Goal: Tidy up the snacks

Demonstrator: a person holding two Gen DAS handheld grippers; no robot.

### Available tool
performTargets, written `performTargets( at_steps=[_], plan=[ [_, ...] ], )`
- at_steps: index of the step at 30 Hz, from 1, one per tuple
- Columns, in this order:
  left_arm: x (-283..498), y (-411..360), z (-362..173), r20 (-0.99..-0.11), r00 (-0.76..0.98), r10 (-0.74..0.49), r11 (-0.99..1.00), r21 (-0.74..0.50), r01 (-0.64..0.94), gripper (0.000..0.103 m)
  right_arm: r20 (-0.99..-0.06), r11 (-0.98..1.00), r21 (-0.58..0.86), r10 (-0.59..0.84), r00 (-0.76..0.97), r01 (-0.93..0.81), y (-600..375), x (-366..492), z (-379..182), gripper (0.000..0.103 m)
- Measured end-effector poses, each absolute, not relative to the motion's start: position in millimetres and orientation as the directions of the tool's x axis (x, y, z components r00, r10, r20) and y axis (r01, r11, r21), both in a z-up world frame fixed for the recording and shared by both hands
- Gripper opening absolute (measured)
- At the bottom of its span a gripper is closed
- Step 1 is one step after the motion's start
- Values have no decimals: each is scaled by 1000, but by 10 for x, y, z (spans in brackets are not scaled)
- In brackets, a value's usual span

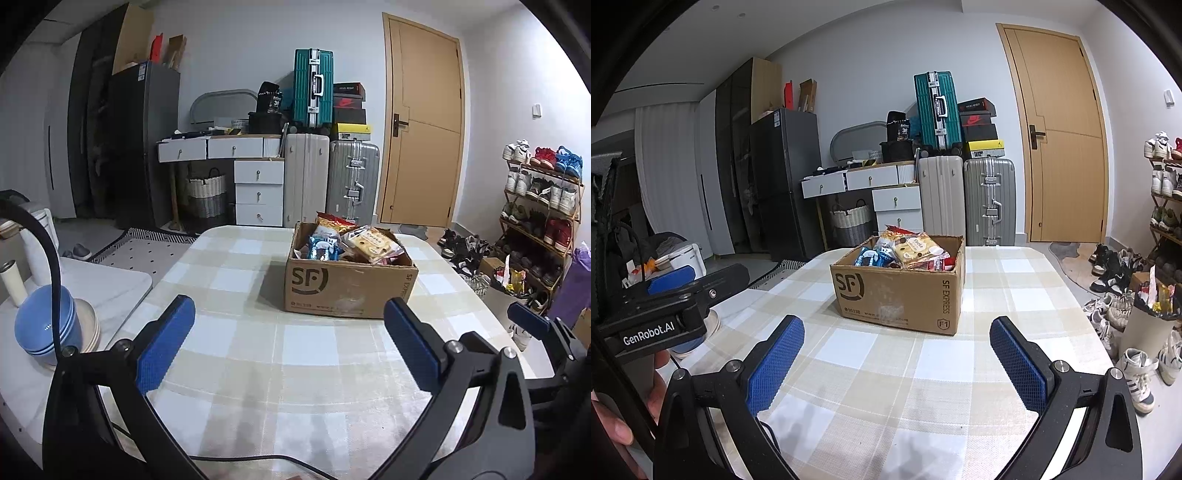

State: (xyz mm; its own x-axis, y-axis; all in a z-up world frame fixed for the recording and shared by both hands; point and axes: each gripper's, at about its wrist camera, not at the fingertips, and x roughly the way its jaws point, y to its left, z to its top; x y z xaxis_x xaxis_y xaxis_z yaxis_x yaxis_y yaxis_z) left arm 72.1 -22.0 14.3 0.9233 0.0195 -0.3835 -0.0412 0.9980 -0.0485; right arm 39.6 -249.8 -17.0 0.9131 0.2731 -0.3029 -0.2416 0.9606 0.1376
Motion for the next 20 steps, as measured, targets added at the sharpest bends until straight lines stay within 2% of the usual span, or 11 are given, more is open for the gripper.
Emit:
performTargets(
  at_steps=[4, 7, 10, 13, 17, 20],
  plan=[
    [755, -194, 136, -405, 914, 8, 997, -64, -37, 102, -303, 960, 138, 274, 913, -243, -2500, 395, -165, 102],
    [813, -266, 108, -419, 901, 113, 993, 28, -111, 102, -303, 960, 138, 274, 913, -242, -2500, 394, -165, 102],
    [863, -324, 69, -460, 886, 62, 998, 31, -54, 102, -302, 960, 138, 274, 913, -242, -2500, 388, -164, 102],
    [796, -348, 99, -427, 904, 18, 1000, 14, -13, 102, -302, 960, 139, 274, 913, -242, -2500, 394, -165, 102],
    [704, -375, 139, -375, 925, 60, 998, 44, -46, 102, -301, 960, 141, 273, 914, -240, -2510, 398, -159, 102],
    [706, -360, 127, -377, 923, 73, 997, 38, -64, 102, -300, 960, 146, 273, 914, -239, -2514, 395, -155, 102]
  ],
)
